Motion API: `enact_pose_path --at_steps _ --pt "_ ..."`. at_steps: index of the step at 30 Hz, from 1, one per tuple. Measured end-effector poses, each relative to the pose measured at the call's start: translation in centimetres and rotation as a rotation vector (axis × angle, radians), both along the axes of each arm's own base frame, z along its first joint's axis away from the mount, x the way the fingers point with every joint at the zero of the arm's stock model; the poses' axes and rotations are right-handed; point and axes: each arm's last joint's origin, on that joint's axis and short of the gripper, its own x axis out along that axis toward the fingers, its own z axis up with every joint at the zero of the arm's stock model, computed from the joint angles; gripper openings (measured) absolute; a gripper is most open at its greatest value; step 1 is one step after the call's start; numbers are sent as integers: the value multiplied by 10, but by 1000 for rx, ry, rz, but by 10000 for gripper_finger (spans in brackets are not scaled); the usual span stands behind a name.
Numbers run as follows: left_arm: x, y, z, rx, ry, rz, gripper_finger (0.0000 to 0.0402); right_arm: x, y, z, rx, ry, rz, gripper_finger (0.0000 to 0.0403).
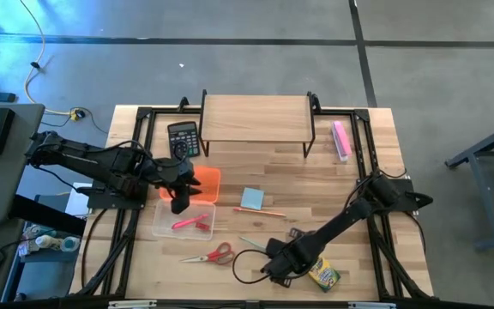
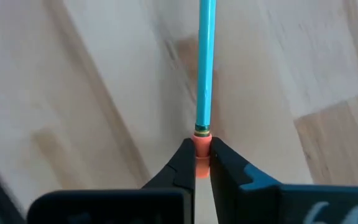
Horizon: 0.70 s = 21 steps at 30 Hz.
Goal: Pack school essentials
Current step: Put the blue pencil into the supply box
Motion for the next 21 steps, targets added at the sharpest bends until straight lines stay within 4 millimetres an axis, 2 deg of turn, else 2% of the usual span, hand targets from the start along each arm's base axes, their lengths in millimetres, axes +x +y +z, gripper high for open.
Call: enact_pose_path --at_steps 7,11,21 --pt "-5 -1 -4 -30 68 -48 177 18 -7 6 81 -96 -37 10" --pt "-8 -3 -7 -56 109 -108 185 32 -18 9 139 -146 -45 10" --pt "-9 -6 -7 -52 122 -185 186 60 -41 44 154 -245 -18 10"
